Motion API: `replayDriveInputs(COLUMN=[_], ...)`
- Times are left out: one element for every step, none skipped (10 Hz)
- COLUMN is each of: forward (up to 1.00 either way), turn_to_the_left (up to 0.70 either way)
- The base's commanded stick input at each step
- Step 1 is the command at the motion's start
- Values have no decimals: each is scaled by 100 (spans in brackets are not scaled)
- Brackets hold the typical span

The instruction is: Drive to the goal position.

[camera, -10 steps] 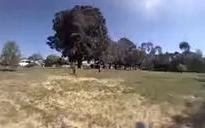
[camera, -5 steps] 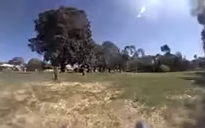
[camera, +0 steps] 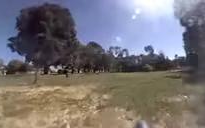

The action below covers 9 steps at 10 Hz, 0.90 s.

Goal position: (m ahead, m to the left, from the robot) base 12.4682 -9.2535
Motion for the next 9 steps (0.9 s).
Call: replayDriveInputs(forward=[100, 100, 100, 100, 100, 100, 100, 100, 100], turn_to_the_left=[-27, -27, -27, -27, -27, -27, -27, -26, -10])
